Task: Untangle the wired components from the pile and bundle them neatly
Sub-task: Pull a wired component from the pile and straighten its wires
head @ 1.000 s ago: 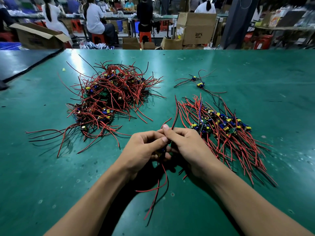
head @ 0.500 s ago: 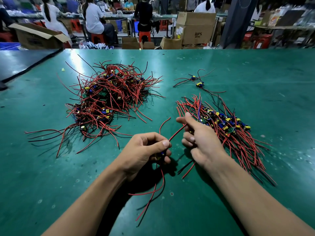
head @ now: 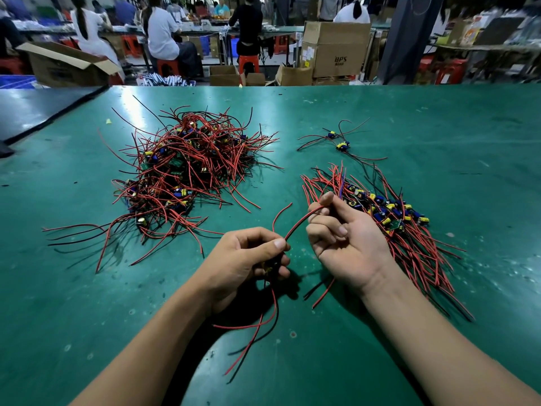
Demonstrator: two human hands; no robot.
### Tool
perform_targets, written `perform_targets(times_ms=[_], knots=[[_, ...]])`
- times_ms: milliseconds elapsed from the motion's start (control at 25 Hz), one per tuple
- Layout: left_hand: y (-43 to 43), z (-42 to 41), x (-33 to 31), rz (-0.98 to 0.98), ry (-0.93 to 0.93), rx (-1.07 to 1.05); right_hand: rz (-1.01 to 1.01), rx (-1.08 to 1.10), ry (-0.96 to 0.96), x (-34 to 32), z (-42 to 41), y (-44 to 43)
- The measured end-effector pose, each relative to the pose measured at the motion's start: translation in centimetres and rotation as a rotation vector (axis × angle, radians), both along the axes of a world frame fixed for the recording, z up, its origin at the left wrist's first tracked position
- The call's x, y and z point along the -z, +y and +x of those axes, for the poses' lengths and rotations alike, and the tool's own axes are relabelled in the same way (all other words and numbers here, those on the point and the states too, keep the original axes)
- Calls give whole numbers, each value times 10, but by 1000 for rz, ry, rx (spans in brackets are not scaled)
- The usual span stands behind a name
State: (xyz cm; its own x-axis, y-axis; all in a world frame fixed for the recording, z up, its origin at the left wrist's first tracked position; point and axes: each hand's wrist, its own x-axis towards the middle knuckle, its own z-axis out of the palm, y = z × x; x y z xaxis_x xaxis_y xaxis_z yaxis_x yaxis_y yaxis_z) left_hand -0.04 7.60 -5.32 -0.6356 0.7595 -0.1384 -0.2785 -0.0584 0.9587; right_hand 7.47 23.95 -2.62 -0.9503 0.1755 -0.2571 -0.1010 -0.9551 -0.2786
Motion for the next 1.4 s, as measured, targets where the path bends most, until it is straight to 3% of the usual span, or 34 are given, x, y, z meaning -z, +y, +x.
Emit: perform_targets(times_ms=[120, 280, 360, 520, 600, 680, 840, 1000, 1080, 1160, 1400], knots=[[-1, -1, -3, -4, -32, -18, 67, 44, -42, 4, -3, -1], [2, 1, -6, -29, -49, -167, 391, 55, -121, 8, -6, -7], [2, -3, -9, 6, -113, -267, 726, 63, -188, 17, -5, -12], [-1, -11, -17, 140, -259, -315, 1637, 35, -165, 33, 2, -24], [-1, -12, -19, 182, -300, -344, 1876, 51, -70, 34, 5, -29], [-1, -13, -19, 207, -325, -368, 1975, 115, -18, 34, 4, -35], [1, -13, -17, 201, -349, -355, 1809, 254, -72, 34, 2, -43], [-4, -13, -16, 249, -341, -210, 1138, 175, -74, 19, -1, -37], [-8, -13, -16, 253, -316, -114, 971, 135, -55, 13, -3, -33], [-9, -11, -15, 192, -320, -43, 922, 73, -24, 11, -3, -30], [-6, -6, -16, 41, -379, 63, 1051, -143, 30, 9, 3, -25]])
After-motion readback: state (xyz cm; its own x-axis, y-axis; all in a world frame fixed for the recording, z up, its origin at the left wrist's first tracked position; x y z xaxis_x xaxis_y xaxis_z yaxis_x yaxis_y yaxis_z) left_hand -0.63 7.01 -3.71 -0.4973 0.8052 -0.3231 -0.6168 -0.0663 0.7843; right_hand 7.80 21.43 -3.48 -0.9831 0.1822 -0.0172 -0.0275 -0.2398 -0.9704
